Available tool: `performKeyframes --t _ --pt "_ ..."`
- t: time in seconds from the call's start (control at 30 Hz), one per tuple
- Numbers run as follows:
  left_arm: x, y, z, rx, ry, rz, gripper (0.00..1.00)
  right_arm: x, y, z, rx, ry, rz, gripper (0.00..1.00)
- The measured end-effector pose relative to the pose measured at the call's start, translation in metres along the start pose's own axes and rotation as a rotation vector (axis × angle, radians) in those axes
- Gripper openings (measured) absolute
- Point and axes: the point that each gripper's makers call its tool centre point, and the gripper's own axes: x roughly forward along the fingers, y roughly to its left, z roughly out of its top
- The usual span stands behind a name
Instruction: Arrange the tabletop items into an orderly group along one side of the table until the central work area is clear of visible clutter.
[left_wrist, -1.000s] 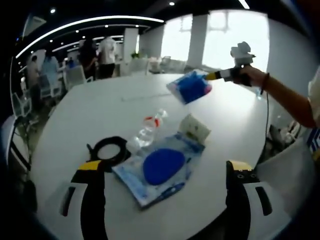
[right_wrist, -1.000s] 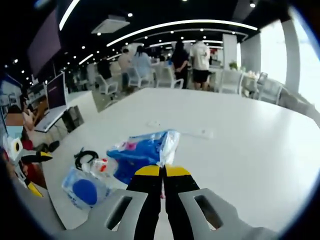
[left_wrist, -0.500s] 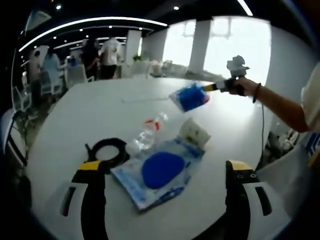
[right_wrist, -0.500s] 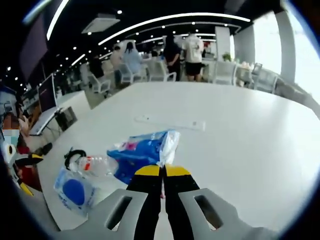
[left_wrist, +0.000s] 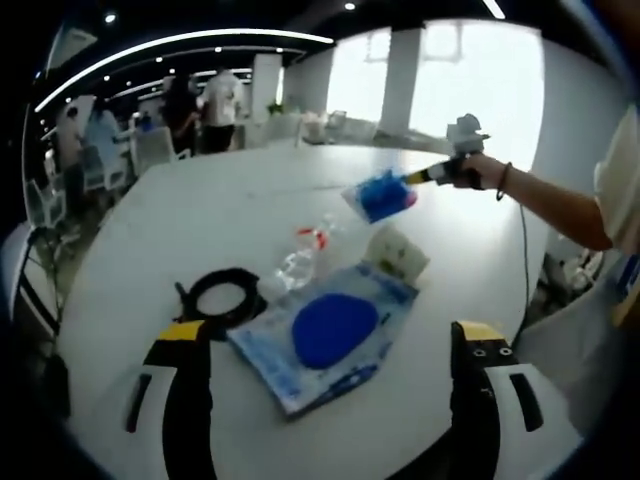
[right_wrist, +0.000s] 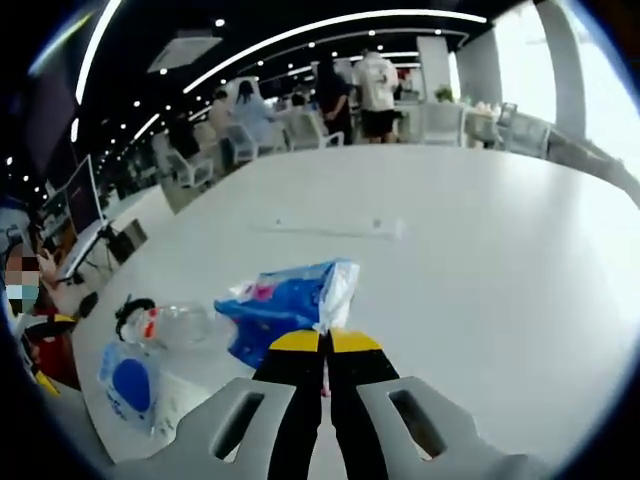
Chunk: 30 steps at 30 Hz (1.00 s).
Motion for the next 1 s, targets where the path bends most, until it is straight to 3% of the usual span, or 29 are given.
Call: performKeyframes --t 0.63,1.0 --pt "-0.002 0.007 -0.009 0.000 0.036 0.026 0.96 0.022 -0.024 -0.041 0.101 0.056 -0.012 0.01" --pt "-0.002 0.009 -0.012 0.025 0.060 0.039 0.96 0.024 -0.023 -0.046 0.138 0.038 -0.021 0.03"
